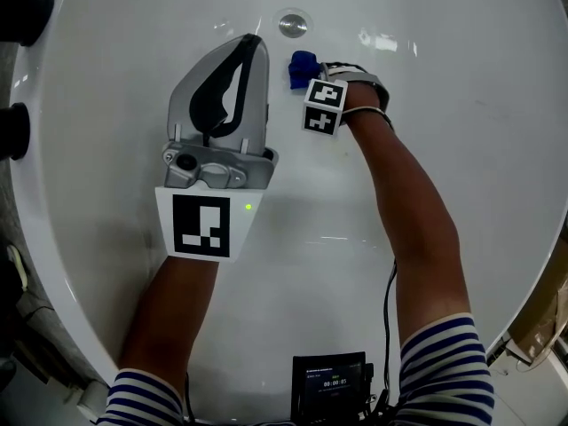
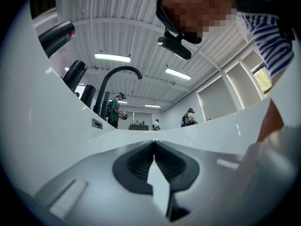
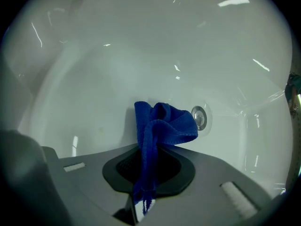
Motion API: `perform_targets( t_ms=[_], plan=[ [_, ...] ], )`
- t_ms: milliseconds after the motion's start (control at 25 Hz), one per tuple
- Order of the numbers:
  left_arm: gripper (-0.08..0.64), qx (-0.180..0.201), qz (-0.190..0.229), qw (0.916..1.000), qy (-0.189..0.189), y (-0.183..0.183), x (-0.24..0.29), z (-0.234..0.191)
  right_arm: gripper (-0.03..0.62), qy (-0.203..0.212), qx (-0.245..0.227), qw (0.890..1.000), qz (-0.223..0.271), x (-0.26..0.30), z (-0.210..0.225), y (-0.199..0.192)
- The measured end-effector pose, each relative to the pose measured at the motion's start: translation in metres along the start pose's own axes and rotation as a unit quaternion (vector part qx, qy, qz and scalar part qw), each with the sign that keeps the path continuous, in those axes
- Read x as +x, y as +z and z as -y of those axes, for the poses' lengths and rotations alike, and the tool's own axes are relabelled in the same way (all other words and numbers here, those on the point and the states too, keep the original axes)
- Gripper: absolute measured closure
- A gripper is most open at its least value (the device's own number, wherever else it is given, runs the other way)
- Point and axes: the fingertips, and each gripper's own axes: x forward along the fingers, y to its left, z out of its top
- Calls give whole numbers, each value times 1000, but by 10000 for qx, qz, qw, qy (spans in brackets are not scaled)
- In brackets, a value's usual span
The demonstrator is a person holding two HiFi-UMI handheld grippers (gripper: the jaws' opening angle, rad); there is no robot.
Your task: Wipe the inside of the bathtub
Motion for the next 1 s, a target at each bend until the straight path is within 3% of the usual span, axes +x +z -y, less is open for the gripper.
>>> perform_targets(
  t_ms=[280, 520, 1000],
  plan=[
    [558, -13, 7, 10000, -7, 0, 0, 0, 546, 185, -120, 9997, 77, -7, -17, 3],
    [558, 27, 7, 10000, -61, 1, 0, 1, 546, 436, -270, 9986, 149, -22, -66, 7],
    [558, 34, 106, 9999, -74, 12, -1, 2, 546, 1620, -782, 9837, 45, -79, -232, 29]
  ],
)
